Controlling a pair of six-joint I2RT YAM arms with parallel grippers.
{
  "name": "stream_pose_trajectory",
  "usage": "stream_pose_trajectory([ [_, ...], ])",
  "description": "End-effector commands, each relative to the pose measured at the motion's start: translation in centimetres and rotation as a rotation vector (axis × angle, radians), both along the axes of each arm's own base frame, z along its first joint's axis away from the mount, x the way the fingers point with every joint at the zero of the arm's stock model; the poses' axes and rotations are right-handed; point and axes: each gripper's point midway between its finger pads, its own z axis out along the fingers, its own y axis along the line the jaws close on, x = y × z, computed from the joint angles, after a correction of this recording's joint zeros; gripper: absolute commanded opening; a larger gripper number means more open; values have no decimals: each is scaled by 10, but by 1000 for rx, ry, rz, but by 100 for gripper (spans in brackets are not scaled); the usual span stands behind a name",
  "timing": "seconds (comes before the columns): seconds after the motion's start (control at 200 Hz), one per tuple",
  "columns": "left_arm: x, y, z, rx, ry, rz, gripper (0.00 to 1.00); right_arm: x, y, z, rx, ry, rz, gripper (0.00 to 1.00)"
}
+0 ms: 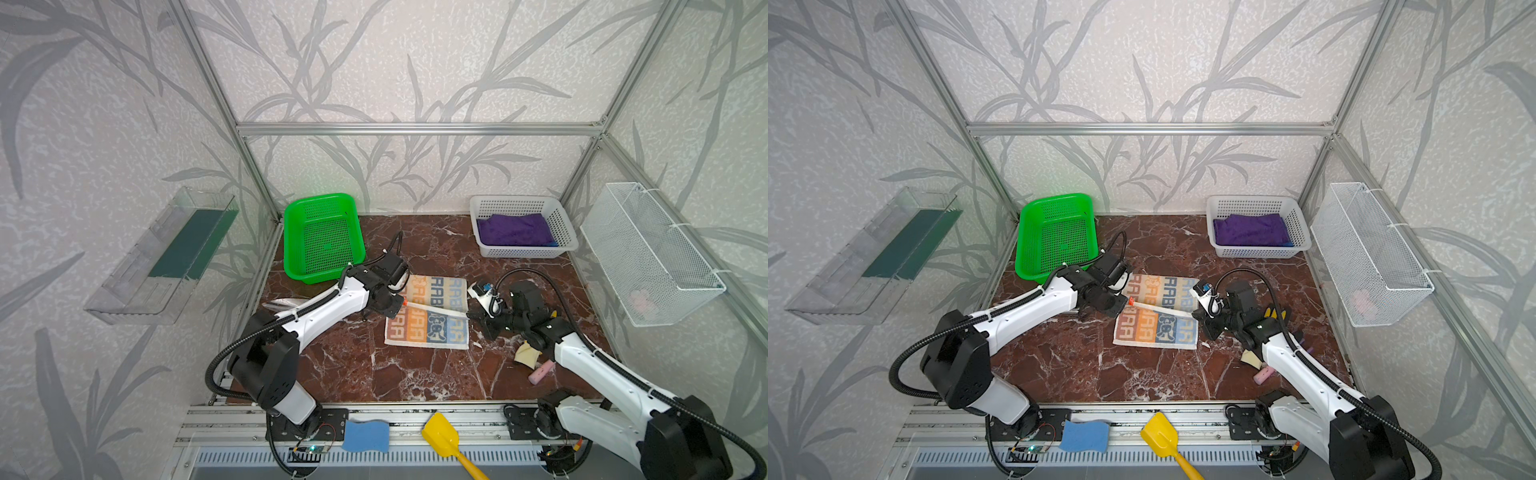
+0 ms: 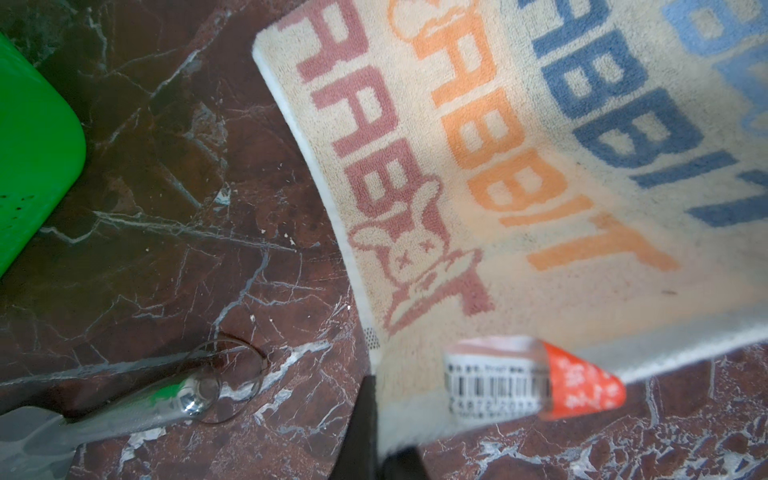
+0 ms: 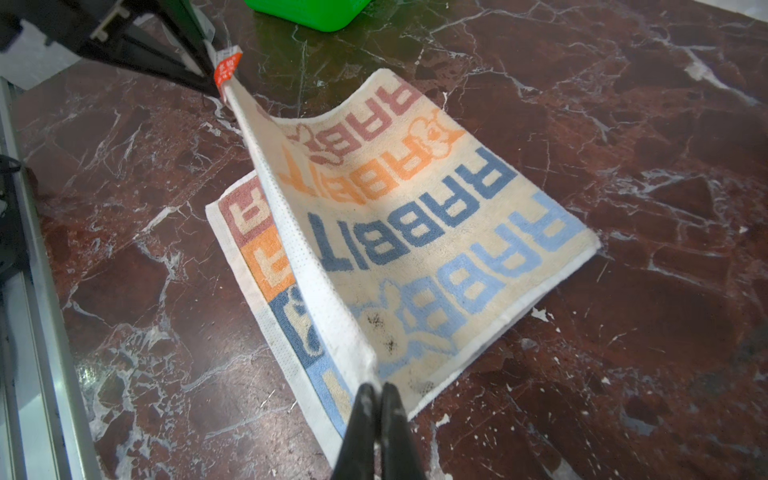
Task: Fold and stack the towels
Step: 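Release the towel edge and draw both grippers back toward the robot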
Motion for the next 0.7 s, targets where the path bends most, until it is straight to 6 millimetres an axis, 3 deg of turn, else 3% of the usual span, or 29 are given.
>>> stream_pose_trajectory([
  [0.0,-4,4,4,3,-15,21,0,-18,-6,-18,-129,-36,79,0],
  [0.25,-19,4,-10,15,35,-5,0,-33,-3,-18,-150,-149,156,0],
  [0.46,-27,0,-23,17,72,-21,0,-34,-8,-40,-222,-100,167,0],
  [0.695,-35,-2,-39,27,103,-29,3,-51,2,-63,-255,-33,294,0],
])
